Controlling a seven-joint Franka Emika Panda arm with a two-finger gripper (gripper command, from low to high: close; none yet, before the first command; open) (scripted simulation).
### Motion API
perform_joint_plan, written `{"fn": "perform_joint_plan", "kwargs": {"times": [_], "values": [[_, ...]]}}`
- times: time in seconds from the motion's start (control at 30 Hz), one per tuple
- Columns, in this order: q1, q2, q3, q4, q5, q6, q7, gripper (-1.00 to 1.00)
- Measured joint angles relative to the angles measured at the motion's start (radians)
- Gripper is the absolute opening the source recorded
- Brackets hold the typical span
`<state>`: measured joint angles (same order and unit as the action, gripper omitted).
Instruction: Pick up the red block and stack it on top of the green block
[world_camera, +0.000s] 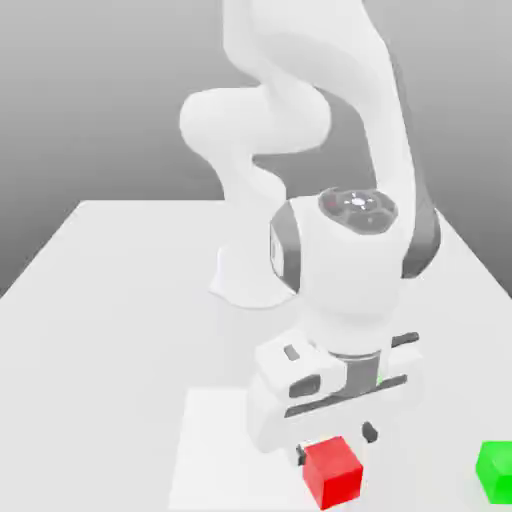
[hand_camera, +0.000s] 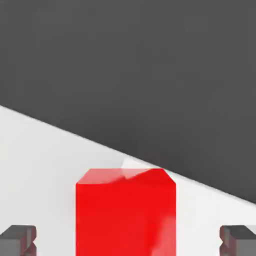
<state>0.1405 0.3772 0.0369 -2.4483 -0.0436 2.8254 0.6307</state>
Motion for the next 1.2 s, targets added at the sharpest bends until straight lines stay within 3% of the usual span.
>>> {"fn": "perform_joint_plan", "kwargs": {"times": [0.23,0.4,0.93,1.07,1.1,1.2], "values": [[-0.001,0.003,0.001,0.000,-0.002,0.002,0.002,-1.00],[-0.007,-0.147,0.015,-0.021,0.016,-0.127,-0.019,-1.00],[0.118,-0.085,0.260,0.206,-0.099,-0.310,-0.572,-1.00],[0.156,0.037,0.232,0.226,-0.168,-0.214,-0.557,-1.00],[0.162,0.054,0.226,0.228,-0.178,-0.199,-0.551,1.00],[0.162,0.054,0.226,0.228,-0.178,-0.199,-0.551,1.00]]}}
